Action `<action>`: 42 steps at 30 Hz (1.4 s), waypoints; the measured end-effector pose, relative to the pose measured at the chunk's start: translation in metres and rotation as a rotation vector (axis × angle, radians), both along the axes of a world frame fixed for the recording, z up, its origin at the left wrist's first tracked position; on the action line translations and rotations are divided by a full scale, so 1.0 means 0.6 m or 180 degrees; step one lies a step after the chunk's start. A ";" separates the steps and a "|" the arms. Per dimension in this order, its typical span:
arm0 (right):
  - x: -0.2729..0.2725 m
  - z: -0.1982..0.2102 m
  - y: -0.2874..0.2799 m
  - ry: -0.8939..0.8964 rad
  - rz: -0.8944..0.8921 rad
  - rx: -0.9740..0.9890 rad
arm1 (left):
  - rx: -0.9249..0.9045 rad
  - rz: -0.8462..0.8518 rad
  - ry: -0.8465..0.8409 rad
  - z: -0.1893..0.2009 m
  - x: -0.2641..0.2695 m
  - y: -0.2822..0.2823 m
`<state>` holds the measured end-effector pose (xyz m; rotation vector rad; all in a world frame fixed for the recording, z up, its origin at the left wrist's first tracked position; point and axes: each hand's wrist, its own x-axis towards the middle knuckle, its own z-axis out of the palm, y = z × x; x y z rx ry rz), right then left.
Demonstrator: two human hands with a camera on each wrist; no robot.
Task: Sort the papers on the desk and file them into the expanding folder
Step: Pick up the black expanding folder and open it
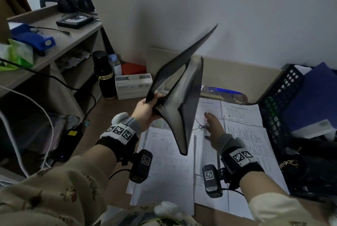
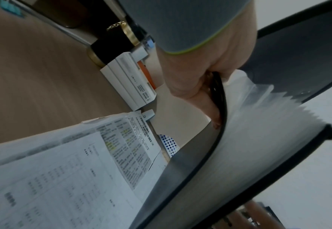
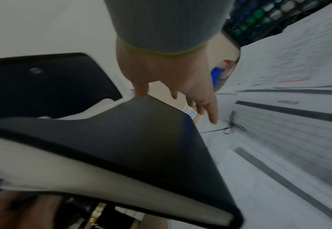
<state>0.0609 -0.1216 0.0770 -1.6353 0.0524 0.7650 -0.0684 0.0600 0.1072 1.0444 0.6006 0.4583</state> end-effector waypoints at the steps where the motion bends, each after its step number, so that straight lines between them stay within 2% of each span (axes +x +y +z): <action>1: -0.003 0.011 0.005 0.0035 0.0028 0.0069 | 0.0074 -0.0016 0.0008 0.004 0.001 -0.002; 7: -0.003 0.070 0.056 0.0291 0.0521 0.0416 | 0.0329 -0.0024 0.0129 0.018 0.012 -0.016; 12: 0.007 0.055 0.123 -0.0114 0.0565 0.0122 | 0.0510 -0.0319 0.0090 0.028 0.020 -0.037; 16: -0.015 0.064 0.127 -0.0242 0.0747 0.0405 | 0.0495 -0.0483 0.0082 0.032 0.016 -0.046; 20: -0.026 0.070 0.126 -0.0272 0.0409 0.0229 | 0.0251 -0.0560 0.0050 0.028 0.007 -0.049; 26: -0.037 0.059 0.116 -0.0215 0.0200 0.0183 | 0.0109 -0.0545 0.0116 0.021 -0.005 -0.043; 33: -0.034 0.036 0.127 -0.0974 0.0089 -0.0328 | 0.0029 -0.0391 0.0263 0.017 -0.010 -0.034; 38: -0.043 0.043 0.123 -0.1171 0.0168 -0.0244 | -0.0285 -0.0396 0.0429 0.032 -0.015 -0.028; 42: -0.042 0.039 0.124 -0.1258 0.0166 -0.0407 | -0.0524 -0.0450 0.0410 0.050 -0.015 -0.013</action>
